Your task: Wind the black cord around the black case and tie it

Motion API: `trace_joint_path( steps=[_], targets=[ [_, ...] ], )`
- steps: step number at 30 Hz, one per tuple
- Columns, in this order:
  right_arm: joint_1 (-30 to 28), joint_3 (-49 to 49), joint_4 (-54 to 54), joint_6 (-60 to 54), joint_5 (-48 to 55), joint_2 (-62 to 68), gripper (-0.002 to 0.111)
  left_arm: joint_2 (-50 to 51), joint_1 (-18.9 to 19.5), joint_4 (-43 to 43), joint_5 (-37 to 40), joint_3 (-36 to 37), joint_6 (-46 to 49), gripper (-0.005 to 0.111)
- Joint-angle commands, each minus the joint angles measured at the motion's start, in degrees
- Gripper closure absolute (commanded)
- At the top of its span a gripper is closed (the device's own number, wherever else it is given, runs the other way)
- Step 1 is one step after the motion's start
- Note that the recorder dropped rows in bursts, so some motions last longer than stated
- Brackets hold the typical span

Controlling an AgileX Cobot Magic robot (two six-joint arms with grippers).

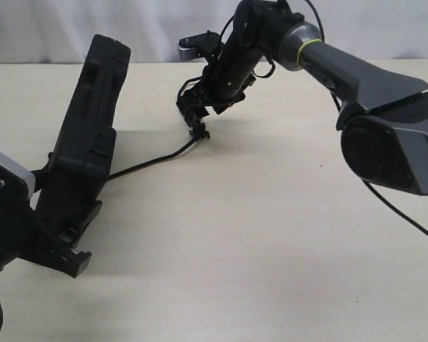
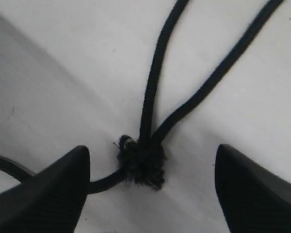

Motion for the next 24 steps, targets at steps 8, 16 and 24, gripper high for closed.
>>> trace_joint_path(
  steps=[8, 16, 24],
  targets=[
    [1.2, -0.1, -4.7, 1.5, -0.7, 3.5, 0.050, -0.1, 0.0, -1.4, 0.4, 0.4, -1.4, 0.107],
    [1.1, -0.1, -8.1, 1.9, 4.5, 2.3, 0.103, -0.1, 0.0, -1.4, 0.4, 0.4, -1.4, 0.107],
    [1.1, 0.3, -8.2, -2.2, 6.1, -1.0, 0.103, -0.1, 0.0, -1.5, 0.5, 0.4, -1.4, 0.107]
  ],
)
